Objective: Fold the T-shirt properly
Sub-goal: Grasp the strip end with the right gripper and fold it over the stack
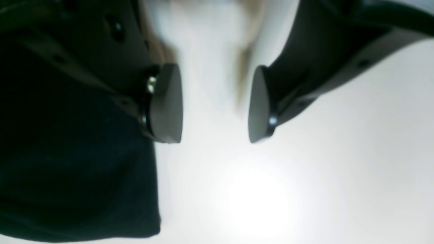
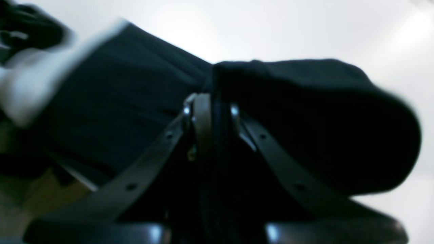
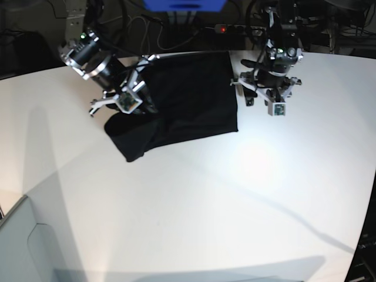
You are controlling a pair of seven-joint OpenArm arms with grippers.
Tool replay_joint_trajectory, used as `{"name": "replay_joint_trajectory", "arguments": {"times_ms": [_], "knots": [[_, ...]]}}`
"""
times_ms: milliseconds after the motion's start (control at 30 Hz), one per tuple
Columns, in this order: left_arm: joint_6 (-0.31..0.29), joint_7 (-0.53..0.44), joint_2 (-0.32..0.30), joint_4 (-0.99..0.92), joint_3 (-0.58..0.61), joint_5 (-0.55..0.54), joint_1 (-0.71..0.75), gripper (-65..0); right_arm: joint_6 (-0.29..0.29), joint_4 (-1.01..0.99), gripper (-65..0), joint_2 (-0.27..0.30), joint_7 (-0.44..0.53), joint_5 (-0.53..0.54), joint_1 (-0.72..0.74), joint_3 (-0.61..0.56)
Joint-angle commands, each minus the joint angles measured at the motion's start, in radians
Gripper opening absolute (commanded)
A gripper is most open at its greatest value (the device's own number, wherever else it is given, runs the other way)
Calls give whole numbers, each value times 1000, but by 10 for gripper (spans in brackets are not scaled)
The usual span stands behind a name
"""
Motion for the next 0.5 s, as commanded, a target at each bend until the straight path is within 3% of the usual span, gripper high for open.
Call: {"name": "replay_joint_trajectory", "arguments": {"times_ms": [0,267,467], "knots": [[0,-20,-4,17,-2,-3,-3,-353,10,21,-649,-1,31,22,6,-42],[0,-20,-7,18,-7,-3,-1,-353,10,-68,-649,2,23,17,93,-303],[5,-20,-5,31,-7,-2,5,-353,9,-258,-649,2,29,17,178,-344]]}}
